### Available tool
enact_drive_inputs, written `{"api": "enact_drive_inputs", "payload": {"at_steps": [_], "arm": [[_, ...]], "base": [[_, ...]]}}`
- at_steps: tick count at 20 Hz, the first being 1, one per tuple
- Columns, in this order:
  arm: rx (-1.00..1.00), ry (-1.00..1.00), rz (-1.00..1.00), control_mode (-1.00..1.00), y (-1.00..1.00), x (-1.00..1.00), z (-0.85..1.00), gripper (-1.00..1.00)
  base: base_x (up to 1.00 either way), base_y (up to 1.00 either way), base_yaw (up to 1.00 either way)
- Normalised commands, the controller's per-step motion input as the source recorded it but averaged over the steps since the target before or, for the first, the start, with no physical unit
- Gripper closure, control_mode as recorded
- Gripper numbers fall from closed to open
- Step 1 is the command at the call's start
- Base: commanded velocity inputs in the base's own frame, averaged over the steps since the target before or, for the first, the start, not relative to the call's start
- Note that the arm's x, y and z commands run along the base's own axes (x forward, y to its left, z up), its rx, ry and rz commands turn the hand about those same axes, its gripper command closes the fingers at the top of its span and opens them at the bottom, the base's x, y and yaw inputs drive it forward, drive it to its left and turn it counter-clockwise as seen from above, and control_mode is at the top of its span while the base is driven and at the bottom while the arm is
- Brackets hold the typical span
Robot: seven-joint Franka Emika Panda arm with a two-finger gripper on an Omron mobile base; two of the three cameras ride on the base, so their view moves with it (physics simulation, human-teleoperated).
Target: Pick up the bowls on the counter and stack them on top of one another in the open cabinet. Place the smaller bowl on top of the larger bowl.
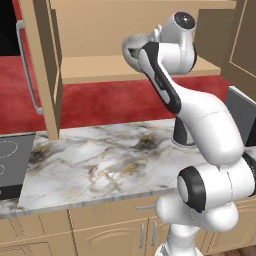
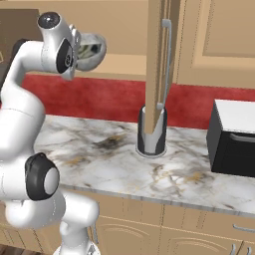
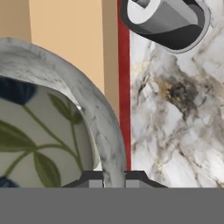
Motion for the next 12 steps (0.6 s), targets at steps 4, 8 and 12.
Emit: {"api": "enact_drive_inputs", "payload": {"at_steps": [4, 8, 12], "arm": [[0.00, -0.01, 0.00, -1.00, 0.00, 0.27, -0.12, 1.00], [0.00, -0.03, 0.00, -1.00, 0.00, 0.29, -0.09, 1.00], [0.00, -0.01, 0.00, -1.00, 0.00, 0.29, -0.01, 1.00]], "base": [[0.00, 0.00, 0.00], [0.00, 0.00, 0.00], [0.00, 0.00, 0.00]]}}
